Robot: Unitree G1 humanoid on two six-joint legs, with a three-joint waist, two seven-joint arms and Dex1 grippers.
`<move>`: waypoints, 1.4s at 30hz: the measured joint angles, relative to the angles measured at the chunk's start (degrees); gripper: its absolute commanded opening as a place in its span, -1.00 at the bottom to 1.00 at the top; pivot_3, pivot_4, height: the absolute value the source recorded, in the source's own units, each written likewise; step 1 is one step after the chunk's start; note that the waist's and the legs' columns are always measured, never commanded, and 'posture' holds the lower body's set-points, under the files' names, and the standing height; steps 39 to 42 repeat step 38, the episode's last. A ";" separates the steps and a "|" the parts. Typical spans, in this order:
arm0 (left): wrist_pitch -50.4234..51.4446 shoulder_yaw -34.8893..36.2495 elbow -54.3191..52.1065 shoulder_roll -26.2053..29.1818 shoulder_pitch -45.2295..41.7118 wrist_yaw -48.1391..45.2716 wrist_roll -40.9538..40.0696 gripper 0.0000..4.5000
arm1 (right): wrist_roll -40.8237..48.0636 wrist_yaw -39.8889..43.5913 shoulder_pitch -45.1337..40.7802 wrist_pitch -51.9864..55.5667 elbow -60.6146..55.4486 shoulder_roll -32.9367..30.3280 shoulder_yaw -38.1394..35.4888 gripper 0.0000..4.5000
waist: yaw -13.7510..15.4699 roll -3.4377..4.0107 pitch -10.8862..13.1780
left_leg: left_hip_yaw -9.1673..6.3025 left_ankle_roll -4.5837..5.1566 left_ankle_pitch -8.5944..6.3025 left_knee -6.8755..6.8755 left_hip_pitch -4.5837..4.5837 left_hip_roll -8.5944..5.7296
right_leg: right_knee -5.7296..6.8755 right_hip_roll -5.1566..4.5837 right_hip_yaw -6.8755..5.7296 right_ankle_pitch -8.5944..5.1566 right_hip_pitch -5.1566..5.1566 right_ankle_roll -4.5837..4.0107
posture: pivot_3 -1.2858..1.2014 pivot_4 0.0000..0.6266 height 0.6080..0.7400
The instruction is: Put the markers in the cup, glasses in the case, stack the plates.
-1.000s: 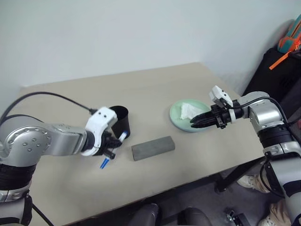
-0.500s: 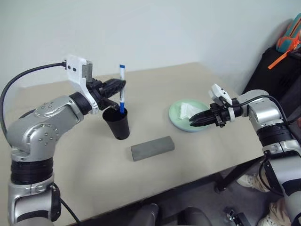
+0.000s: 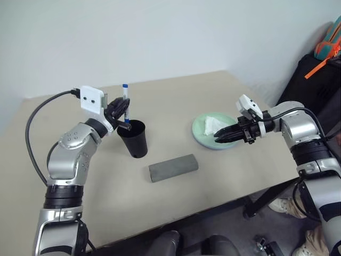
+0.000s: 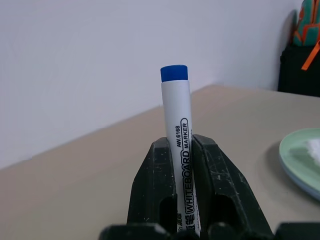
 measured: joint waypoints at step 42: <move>27.18 55.33 -17.16 22.34 48.02 -32.89 -17.46 0.77 | 0.29 -2.48 -1.54 1.19 -2.89 0.76 -5.82 -0.58 | -0.53 0.34 0.04 | 0.91 -0.01 0.00 -0.90 0.00 0.06 | 0.21 -0.15 0.82 -0.09 -0.61 -0.24 | 0.03 -1.00 0.93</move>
